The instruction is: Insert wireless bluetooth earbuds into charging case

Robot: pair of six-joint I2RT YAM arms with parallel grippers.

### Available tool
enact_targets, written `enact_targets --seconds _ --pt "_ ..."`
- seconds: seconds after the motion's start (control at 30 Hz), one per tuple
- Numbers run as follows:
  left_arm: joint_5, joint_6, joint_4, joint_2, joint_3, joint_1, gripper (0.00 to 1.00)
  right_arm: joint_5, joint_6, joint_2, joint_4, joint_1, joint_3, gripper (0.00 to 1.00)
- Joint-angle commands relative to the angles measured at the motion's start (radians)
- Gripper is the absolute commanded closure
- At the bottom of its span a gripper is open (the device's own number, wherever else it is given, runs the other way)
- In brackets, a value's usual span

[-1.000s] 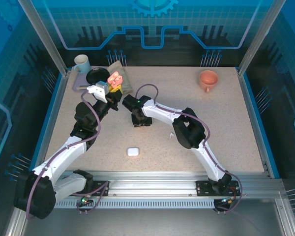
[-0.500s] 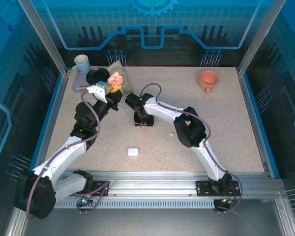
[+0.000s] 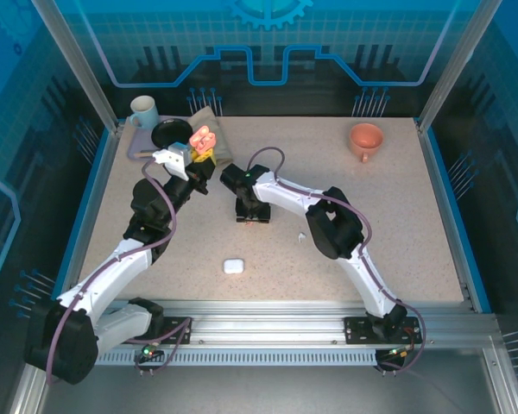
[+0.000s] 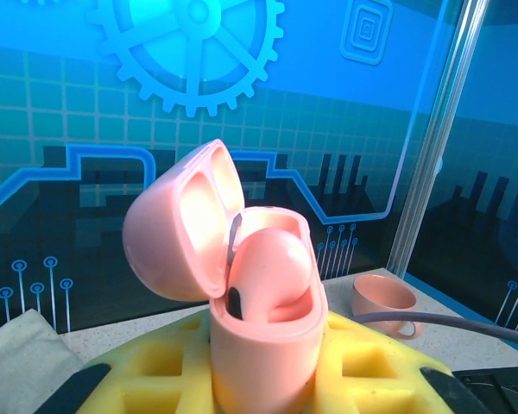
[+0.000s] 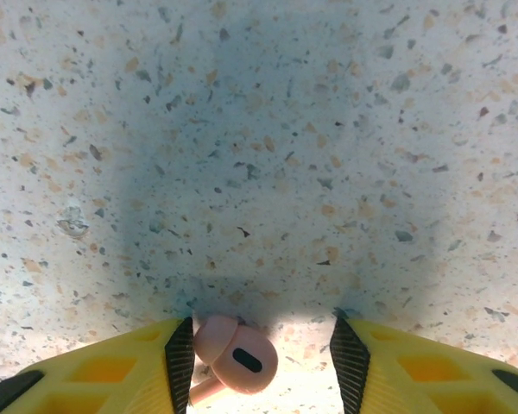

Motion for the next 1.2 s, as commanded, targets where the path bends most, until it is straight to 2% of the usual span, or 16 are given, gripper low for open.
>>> enact_targets --seconds 0.0,0.43,0.53,0.73,0.93,1.17 --pt "0.019 -0.019 0.025 -0.010 0.007 0.010 1.00 0.019 -0.018 -0.020 -0.078 0.014 -0.054 0.50" --pt "0.025 -0.033 0.031 0.000 0.010 0.010 1.00 0.039 -0.021 -0.091 -0.062 0.018 -0.082 0.49" --pt "0.026 -0.035 0.033 0.003 0.010 0.010 1.00 0.043 -0.009 -0.097 -0.067 0.020 -0.052 0.46" --pt "0.023 -0.037 0.038 0.007 0.010 0.010 1.00 0.069 0.017 -0.042 -0.126 0.020 0.057 0.44" --pt "0.021 -0.036 0.040 0.007 0.010 0.010 1.00 0.068 -0.027 0.032 -0.156 0.017 0.137 0.44" --pt "0.021 -0.038 0.045 0.011 0.014 0.010 1.00 0.101 -0.078 0.062 -0.186 0.014 0.135 0.45"
